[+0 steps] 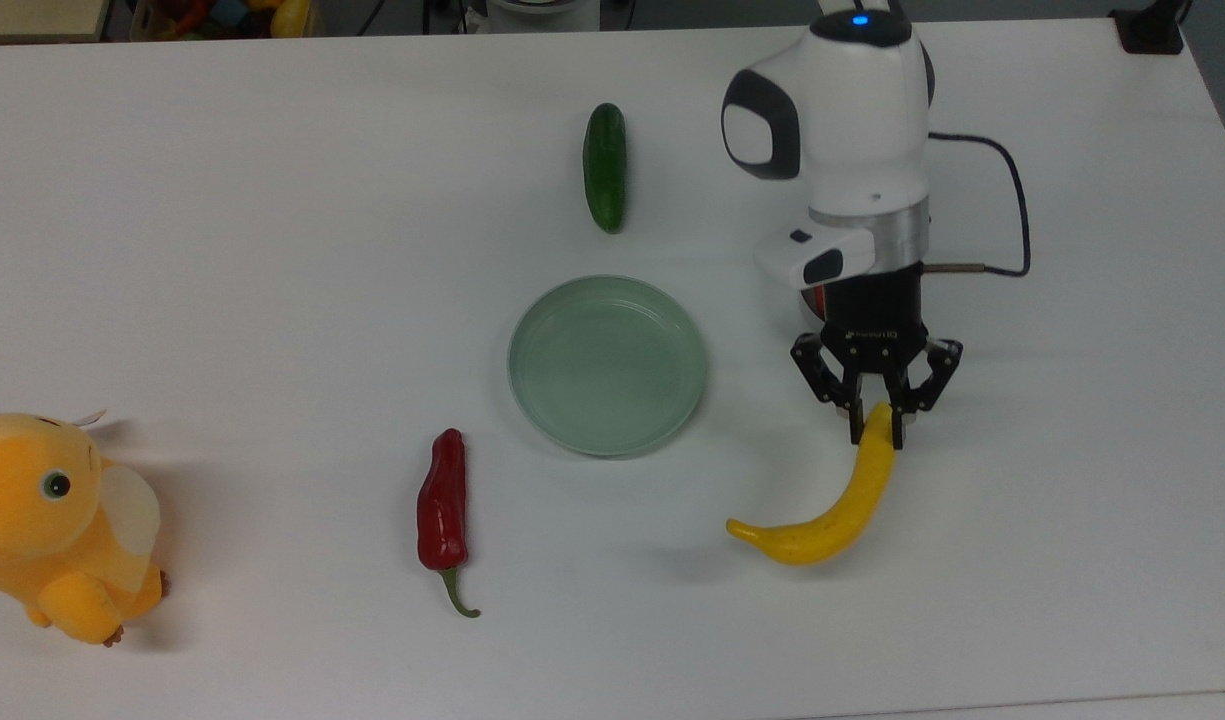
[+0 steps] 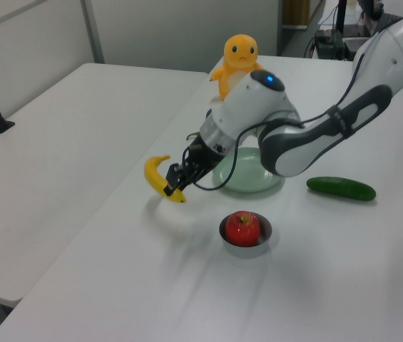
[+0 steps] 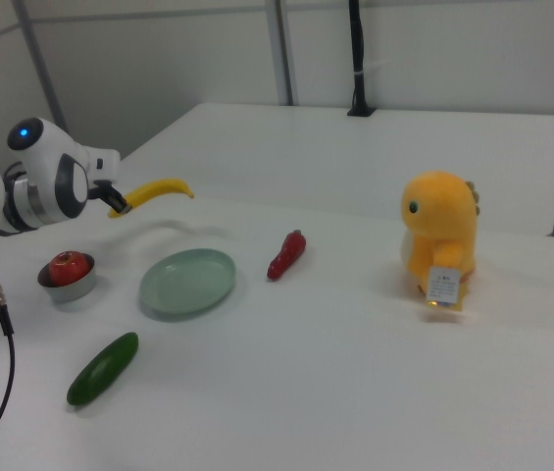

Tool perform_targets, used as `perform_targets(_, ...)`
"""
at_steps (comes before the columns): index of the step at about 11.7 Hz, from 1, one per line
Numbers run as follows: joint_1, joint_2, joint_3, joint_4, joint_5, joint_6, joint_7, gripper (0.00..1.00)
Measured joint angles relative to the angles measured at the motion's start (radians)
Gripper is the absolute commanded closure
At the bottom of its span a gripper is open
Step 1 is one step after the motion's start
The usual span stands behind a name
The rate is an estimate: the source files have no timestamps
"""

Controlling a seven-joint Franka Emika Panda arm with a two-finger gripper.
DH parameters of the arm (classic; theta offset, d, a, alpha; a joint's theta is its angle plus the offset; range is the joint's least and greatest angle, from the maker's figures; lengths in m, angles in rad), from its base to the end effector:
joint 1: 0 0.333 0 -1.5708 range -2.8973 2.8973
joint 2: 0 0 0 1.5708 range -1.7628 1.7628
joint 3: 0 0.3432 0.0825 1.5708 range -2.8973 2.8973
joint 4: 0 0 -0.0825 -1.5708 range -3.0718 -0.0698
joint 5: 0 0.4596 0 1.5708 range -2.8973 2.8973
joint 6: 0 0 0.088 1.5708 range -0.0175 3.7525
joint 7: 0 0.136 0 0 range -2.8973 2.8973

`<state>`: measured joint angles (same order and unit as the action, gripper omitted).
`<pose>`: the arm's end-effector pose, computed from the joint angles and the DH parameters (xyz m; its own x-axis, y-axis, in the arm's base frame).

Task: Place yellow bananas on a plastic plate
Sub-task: 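Close the gripper on the banana stem and lift it, then carry the banana over the green plate and lower it onto it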

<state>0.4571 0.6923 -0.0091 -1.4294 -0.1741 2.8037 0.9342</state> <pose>0.7815 0.3848 0.3236 0.7782 -0.3925 0.4902 -0.1952 -0.8931 -0.4052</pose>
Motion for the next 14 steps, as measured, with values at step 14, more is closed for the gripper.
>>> perform_targets(14, -0.122, -0.429, -0.002, -0.505, 0.000, -0.273, -0.177, 0.68)
